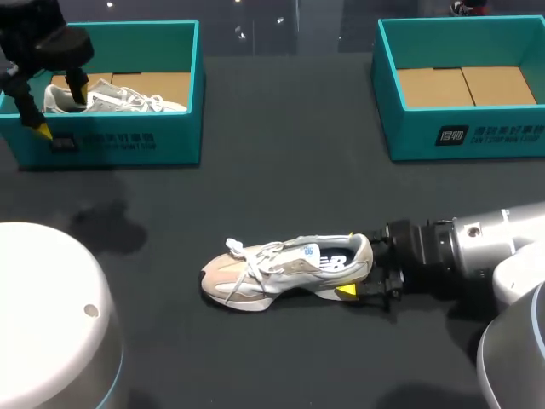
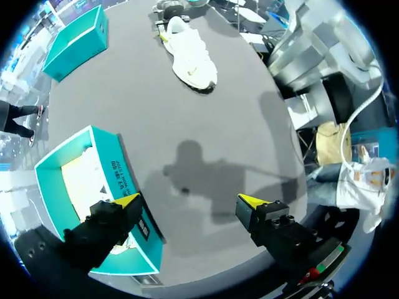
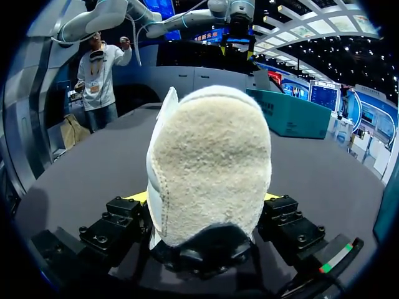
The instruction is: Take the shoe out of the shoebox, open the shoe tongue, remove and reinsert the insole, then place the shoe into the shoebox
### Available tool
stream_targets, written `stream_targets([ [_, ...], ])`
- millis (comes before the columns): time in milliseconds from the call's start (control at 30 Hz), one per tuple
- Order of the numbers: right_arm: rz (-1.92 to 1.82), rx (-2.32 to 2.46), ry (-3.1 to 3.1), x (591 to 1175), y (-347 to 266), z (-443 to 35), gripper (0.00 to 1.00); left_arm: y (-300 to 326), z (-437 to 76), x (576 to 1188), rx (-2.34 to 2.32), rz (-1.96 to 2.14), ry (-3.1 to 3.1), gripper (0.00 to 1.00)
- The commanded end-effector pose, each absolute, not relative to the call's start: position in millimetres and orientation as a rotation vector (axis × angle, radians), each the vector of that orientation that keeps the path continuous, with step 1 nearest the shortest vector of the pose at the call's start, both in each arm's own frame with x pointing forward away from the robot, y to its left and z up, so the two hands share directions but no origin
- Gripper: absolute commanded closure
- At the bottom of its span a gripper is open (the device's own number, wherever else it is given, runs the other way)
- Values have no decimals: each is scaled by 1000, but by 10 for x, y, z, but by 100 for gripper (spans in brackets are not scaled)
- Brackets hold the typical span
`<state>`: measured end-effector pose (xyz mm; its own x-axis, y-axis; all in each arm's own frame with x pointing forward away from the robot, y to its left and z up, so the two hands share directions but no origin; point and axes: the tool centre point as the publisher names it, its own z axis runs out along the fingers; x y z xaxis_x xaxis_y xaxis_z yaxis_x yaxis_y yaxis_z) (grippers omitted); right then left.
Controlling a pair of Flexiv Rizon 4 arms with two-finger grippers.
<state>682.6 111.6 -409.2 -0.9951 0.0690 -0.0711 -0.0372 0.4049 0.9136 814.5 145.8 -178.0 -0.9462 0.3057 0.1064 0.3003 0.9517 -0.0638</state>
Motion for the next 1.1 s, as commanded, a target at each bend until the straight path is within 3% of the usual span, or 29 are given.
stream_targets([
  [33, 1655, 30, 2553, 6818, 1114, -4085, 100, 1209, -1819, 7712, -12, -55, -3075, 0],
  [267, 1655, 30, 2553, 6818, 1114, -4085, 100, 885, -1913, 7374, 556, -74, -3087, 0],
  [600, 1655, 30, 2553, 6818, 1114, -4085, 100, 407, -2040, 7000, 887, 5, -3028, 0],
  [1100, 1655, 30, 2553, 6818, 1114, -4085, 100, 263, -2068, 6951, 872, 40, -3053, 0],
])
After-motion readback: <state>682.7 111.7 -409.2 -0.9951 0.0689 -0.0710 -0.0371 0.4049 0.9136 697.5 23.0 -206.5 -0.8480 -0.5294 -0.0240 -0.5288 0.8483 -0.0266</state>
